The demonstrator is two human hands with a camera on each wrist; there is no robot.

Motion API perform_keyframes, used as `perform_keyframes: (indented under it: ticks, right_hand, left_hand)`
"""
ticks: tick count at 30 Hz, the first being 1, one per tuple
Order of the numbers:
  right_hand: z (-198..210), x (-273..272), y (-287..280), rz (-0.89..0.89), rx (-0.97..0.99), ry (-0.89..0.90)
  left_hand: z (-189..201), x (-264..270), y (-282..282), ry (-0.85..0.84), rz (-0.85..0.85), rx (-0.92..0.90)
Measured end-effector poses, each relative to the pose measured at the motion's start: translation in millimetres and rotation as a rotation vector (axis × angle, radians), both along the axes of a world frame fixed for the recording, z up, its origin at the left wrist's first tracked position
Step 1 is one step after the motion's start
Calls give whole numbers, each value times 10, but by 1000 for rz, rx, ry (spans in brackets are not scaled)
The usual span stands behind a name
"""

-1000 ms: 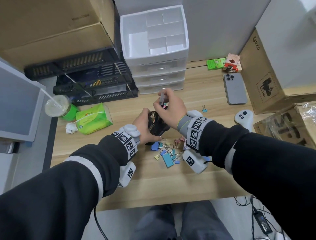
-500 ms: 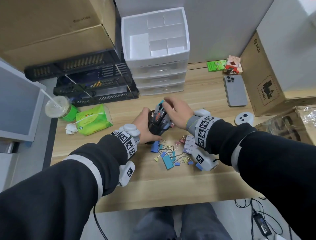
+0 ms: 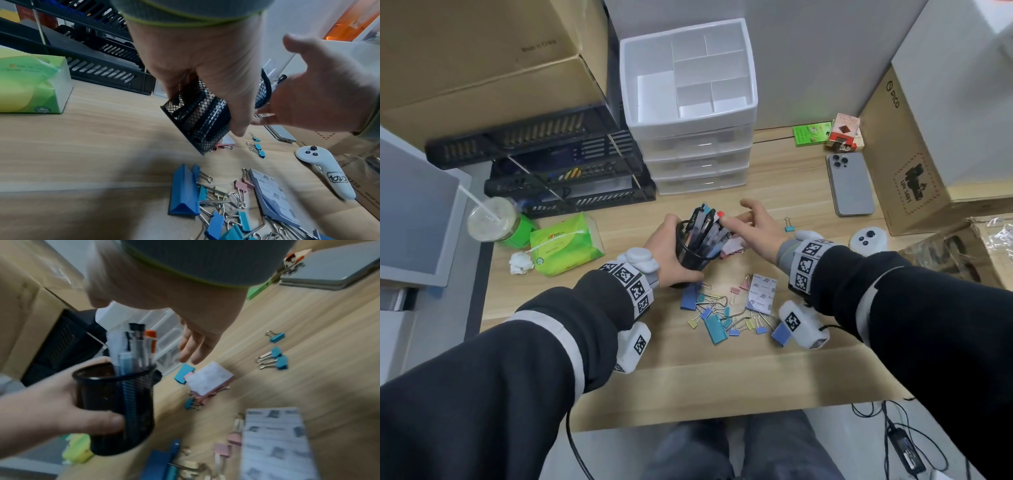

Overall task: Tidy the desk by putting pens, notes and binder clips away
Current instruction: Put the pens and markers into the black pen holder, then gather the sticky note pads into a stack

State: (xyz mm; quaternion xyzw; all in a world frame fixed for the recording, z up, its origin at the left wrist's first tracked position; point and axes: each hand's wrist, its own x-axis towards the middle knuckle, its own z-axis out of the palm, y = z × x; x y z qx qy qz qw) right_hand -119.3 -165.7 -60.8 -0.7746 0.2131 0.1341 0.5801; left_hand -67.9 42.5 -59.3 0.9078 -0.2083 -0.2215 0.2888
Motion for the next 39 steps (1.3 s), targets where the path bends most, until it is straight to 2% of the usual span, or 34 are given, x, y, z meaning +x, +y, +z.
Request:
perform_keyframes:
  ticks: [3,9,13,16,20,24,28,32,39]
  right_hand:
    - [-62,-117,-84,169,-63,79]
    - [-65,-124,54,291,65,14]
    - [-66,-39,33,178,118,-37]
    - [-38,53,-148,130,47,-66]
    - [-4,238,-548,84,-110,-53]
    - [35,462,-950,-47,-349,-74]
    - [-25,771,-1257,-194,-459,-37]
    - [-123,944,-1351,-212,-498,2]
    - [-276,1257,-1381,-233,-451,-20]
  left_hand:
    - [12,5,-31,7,3,-12]
    - [-16,-24,-217,67,-51,-74]
    - [-19,11,-359,83,-48,-113]
    - [-8,150,-476,90,-68,-95]
    - [-114,350,-458,68,-45,64]
    - [-257,521,-320,93,10,245]
    - [-403,653,-245,116,23,340]
    - [-502,732,-197,165,40,410]
    - [-615,804,-158,273,83,477]
